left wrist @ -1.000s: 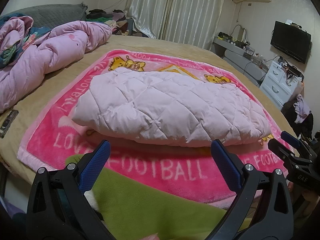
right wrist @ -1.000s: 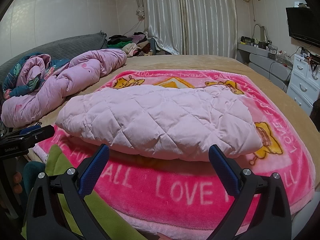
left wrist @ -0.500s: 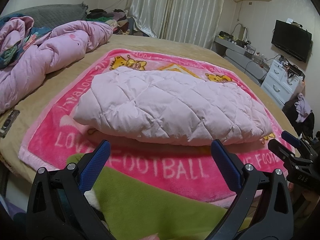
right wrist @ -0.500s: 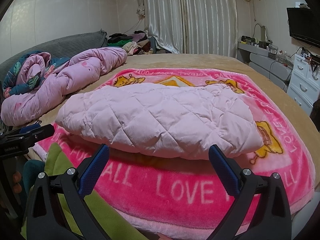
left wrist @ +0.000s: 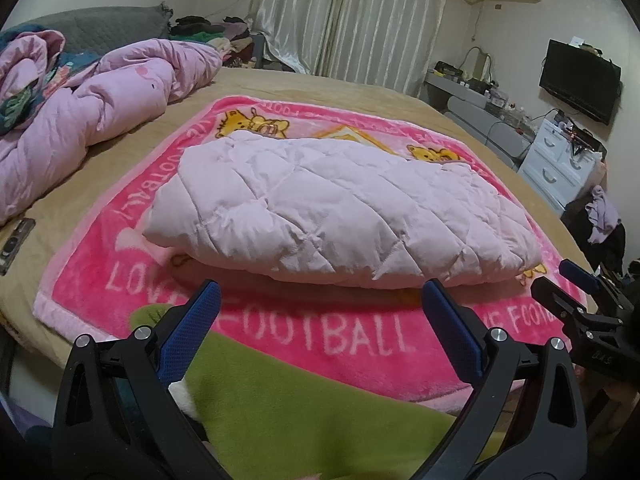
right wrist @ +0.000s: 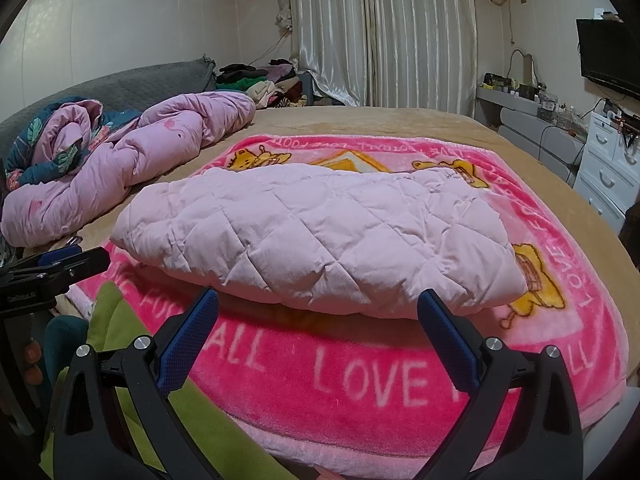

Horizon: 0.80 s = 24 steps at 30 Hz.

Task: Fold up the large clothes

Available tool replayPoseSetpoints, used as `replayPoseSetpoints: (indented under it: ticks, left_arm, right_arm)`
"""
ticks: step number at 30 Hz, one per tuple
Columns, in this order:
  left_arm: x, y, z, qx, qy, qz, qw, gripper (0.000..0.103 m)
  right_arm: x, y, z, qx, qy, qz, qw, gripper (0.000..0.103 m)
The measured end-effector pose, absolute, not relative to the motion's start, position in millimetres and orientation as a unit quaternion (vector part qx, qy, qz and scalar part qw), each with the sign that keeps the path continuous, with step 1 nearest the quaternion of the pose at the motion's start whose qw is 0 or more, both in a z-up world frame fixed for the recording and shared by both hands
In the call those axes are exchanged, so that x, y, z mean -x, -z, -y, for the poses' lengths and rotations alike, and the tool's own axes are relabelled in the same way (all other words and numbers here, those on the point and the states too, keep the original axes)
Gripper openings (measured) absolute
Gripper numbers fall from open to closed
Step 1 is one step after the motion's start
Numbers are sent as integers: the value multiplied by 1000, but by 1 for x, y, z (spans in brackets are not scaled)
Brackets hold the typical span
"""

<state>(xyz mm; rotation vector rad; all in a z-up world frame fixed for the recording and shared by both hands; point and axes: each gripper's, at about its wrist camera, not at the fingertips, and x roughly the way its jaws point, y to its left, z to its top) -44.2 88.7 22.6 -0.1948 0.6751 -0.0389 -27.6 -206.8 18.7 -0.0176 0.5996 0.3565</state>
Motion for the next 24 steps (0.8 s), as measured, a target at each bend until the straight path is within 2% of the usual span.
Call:
replayPoseSetpoints:
  ticks: [16,20,24]
  left_arm:
    - [47,-29,-96,90,12,-317,944,94]
    - [31,-22,-114,114,-7,-342,933,94]
    - [4,-11,-172,137,-80,-356,921,94]
  right_arm:
    - [20,-8,216,3,-173,-313,934,99]
    - [-1,0,261,-53,-123,-332,934,99]
    - [-24,13,364,-83,31,-314,945,99]
